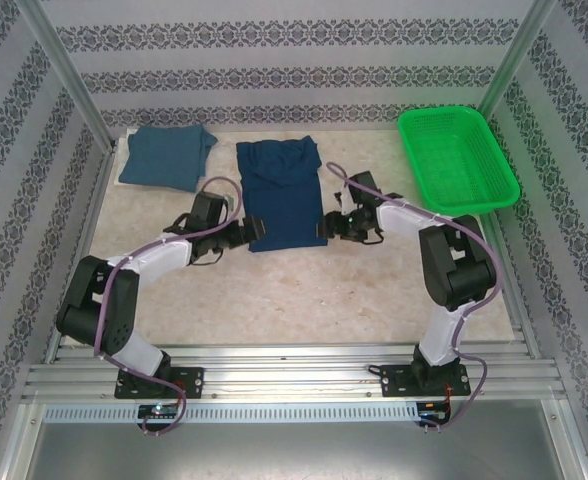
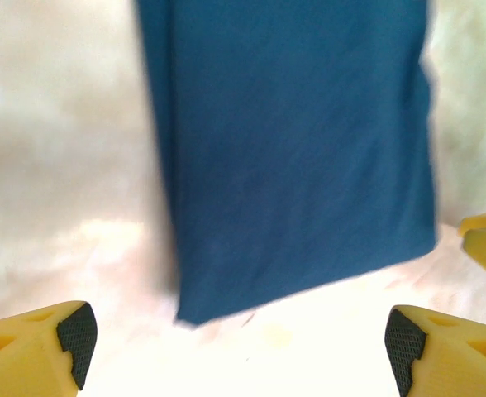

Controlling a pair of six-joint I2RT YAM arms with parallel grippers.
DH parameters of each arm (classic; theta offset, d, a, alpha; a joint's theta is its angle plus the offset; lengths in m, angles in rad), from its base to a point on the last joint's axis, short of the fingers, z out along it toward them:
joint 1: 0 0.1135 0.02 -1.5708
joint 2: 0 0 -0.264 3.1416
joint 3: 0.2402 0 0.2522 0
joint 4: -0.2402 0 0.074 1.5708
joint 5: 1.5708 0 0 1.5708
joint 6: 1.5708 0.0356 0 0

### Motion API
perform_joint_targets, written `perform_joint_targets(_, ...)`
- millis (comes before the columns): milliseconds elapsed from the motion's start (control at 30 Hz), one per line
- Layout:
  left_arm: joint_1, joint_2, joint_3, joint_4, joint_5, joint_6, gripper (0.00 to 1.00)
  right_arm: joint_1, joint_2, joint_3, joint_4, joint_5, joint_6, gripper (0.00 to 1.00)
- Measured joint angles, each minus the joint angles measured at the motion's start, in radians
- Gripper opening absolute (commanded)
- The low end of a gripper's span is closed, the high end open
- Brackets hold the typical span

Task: Fold and stack the t-shirts

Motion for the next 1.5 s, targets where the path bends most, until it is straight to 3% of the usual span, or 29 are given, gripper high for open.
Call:
perform_joint_targets(333,-0.027,0.095,-0.023,0.04,-0.014,-0.053,0.82,0.021,0.03,-0.013,0.072,0.006,0.037,0.6)
perform_joint_targets(533,-0.027,0.126,0.017,-0.004,-0.036,-0.084,0.72,0.037,0.072,0.051,0.067,0.016,0.04,0.59)
perform_joint_targets(733,-0.027,0.18,0.084,-0.11,-0.076,-0.101,0.47,0.064,0.116,0.106,0.042,0.029,0.033,0.47)
perform_joint_targets(1000,-0.027,0.224,0.164,-0.232,-0.102,-0.099,0.37,0.073,0.097,0.09,0.021,0.07,0.025,0.57)
perform_joint_targets(1200,-0.027,0.256,0.222,-0.308,-0.11,-0.093,0.29,0.073,0.081,0.078,-0.014,0.08,0.024,0.56)
perform_joint_targets(1300,-0.027,0.263,0.232,-0.326,-0.117,-0.092,0.19,0.073,0.081,0.077,-0.013,0.079,0.027,0.46)
perform_joint_targets(1367,-0.027,0.27,0.244,-0.346,-0.126,-0.088,0.1,0.074,0.081,0.071,-0.013,0.071,0.033,0.34)
perform_joint_targets(1500,-0.028,0.287,0.271,-0.356,-0.127,-0.084,0.04,0.08,0.087,0.068,0.002,0.049,0.061,0.09)
